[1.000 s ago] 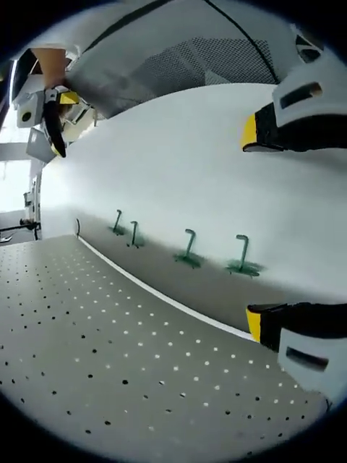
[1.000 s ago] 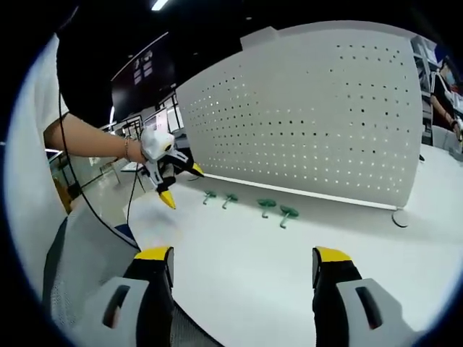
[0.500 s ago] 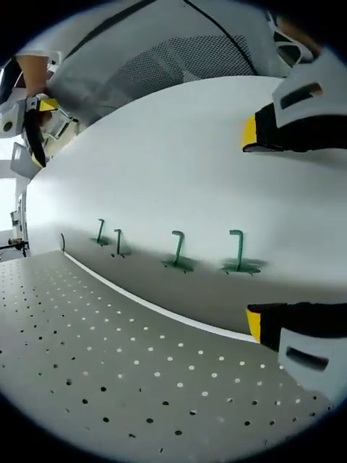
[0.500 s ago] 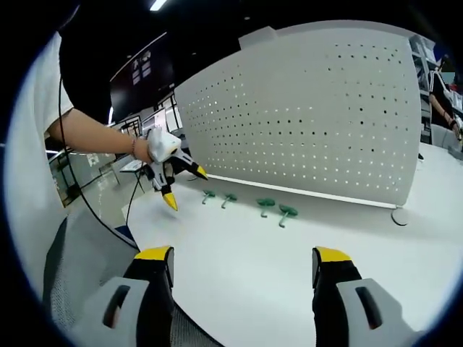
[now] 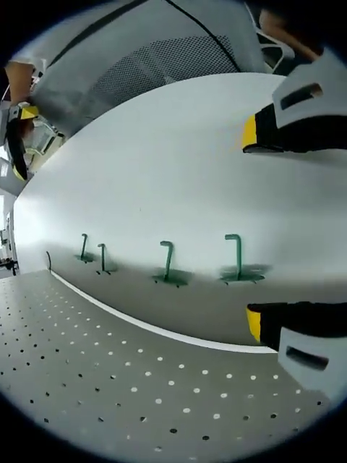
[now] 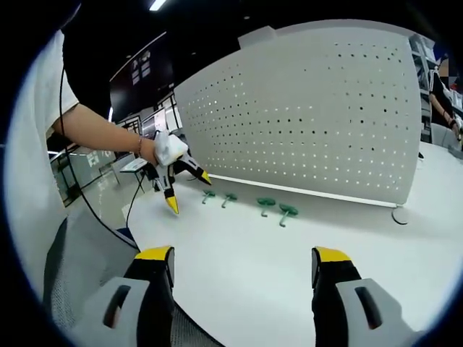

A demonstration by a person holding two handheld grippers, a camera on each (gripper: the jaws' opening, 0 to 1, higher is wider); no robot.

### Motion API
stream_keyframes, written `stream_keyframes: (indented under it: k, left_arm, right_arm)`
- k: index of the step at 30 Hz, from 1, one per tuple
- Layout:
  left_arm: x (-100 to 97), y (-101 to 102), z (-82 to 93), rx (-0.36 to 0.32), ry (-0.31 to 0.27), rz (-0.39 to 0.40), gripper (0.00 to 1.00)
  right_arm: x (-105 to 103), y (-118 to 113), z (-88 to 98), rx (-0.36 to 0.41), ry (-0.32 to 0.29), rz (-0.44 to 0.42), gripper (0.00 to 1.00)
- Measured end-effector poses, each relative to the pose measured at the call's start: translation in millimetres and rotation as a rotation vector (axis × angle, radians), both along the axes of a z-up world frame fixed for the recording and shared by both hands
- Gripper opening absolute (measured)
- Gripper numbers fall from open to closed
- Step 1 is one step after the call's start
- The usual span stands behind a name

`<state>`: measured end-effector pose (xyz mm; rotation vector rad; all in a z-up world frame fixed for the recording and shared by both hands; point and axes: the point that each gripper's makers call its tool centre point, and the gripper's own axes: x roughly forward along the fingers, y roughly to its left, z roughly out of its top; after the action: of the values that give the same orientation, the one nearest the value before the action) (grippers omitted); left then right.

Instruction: Insert the hook assembly into the mounting plate slot until the hook locks in place.

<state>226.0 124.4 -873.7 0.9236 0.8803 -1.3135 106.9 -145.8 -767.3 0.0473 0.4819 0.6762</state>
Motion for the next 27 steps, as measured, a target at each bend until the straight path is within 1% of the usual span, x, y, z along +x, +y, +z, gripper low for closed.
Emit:
stream_keyframes:
  k: [4,12,15,19,27]
  left_arm:
    - [0.6,-0.6,-2.2,0.008,0.015,-0.006,0.88]
    - [-2.0,3.2,-12.2,0.039,0.055,-0.023,0.87]
    - [-1.6,3.6,-12.4,0.036,0.051,-0.032,0.86]
    - [0.7,3.0,-11.5,0.027,0.053,-0.024,0.84]
    - [1.1,2.8,-12.6,0.024,0.052,-0.026,0.86]
  right_arm:
    - [-0.5,-0.1,-1.0,0.000,0.001,-0.001,0.75]
    - [1.3,-0.6,0.8,0.014,0.000,-0.013,0.74]
    - [1.6,-1.5,1.1,0.016,0.001,-0.019,0.74]
    - [1.4,-2.1,0.0,0.017,0.003,-0.020,0.74]
    - [1.2,-2.3,-0.7,0.017,0.003,-0.018,0.73]
